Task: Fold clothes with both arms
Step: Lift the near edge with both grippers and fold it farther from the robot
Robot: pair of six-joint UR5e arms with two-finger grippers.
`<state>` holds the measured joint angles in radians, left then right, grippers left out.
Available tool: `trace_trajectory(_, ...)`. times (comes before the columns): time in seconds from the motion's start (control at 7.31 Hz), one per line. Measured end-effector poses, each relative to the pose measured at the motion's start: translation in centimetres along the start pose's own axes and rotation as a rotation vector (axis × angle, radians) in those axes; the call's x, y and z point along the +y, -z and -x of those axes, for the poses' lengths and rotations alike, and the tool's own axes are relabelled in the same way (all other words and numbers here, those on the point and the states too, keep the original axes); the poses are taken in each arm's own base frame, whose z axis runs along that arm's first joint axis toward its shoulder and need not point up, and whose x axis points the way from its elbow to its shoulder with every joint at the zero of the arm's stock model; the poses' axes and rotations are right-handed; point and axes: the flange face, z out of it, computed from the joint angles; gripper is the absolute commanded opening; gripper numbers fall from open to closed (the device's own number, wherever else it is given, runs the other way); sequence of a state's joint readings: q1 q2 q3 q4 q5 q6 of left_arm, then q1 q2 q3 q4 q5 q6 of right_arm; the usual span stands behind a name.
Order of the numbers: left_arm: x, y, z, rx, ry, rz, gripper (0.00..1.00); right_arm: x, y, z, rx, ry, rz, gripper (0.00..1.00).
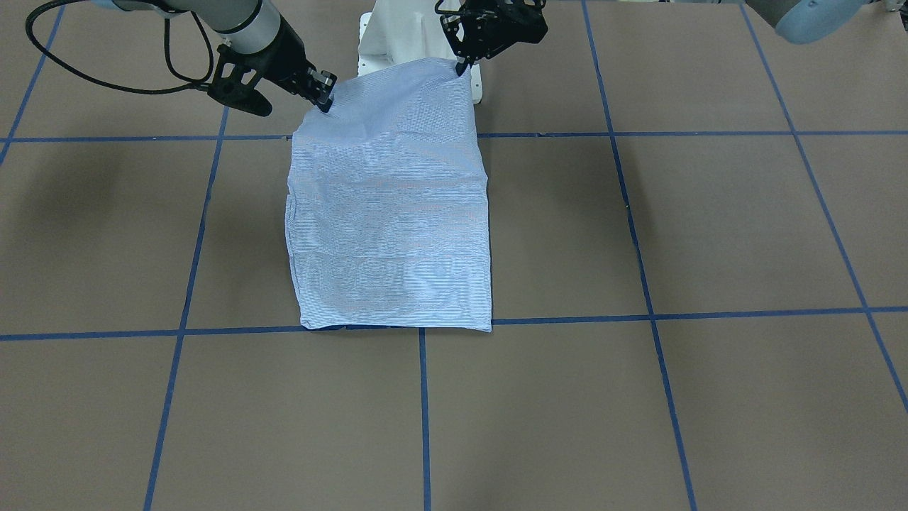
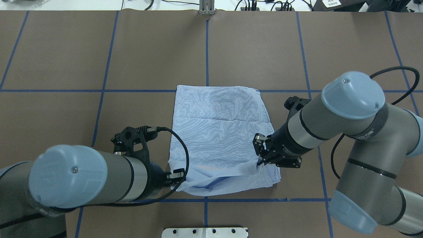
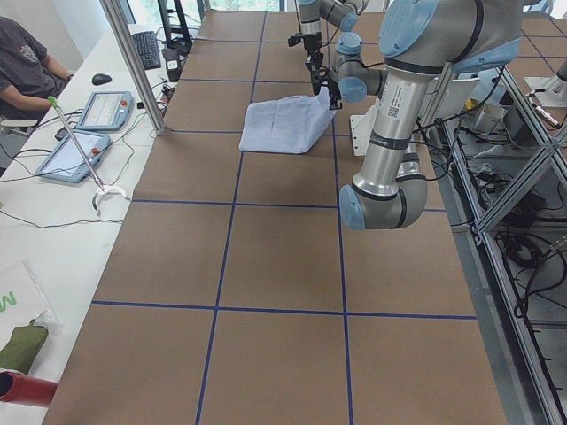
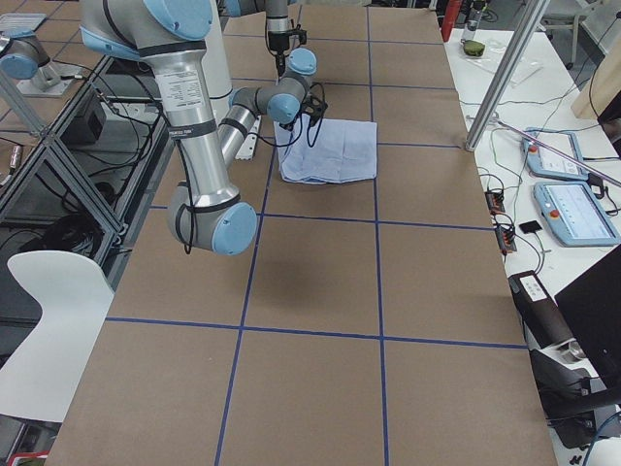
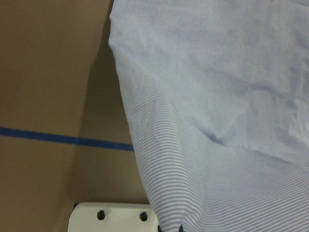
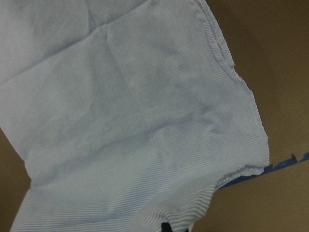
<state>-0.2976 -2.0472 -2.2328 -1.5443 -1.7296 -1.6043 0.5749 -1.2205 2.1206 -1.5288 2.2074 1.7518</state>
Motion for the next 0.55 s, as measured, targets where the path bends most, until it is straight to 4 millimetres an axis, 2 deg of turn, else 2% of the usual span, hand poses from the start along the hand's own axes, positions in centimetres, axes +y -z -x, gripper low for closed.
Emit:
trace_trajectory(0.14,-2.7,-0.6,-0.4,0.024,0.002,-0.044,0.0,-1.7,0.9,0.9,-0.015,-0.016,-0.019,0.0)
trace_trajectory(0.27,-5.3,-2.1,-0.4,0.04,0.012,-0.083,0.0,-3.5,1.0,1.5,-0.015,-0.027,-0.041,0.0)
trace_trajectory(0.55,-10.6,-5.3,0.1,0.053,0.032,-0.151,0.0,-7.8,0.2,2.4,0.007,-0.036,-0.09,0.0)
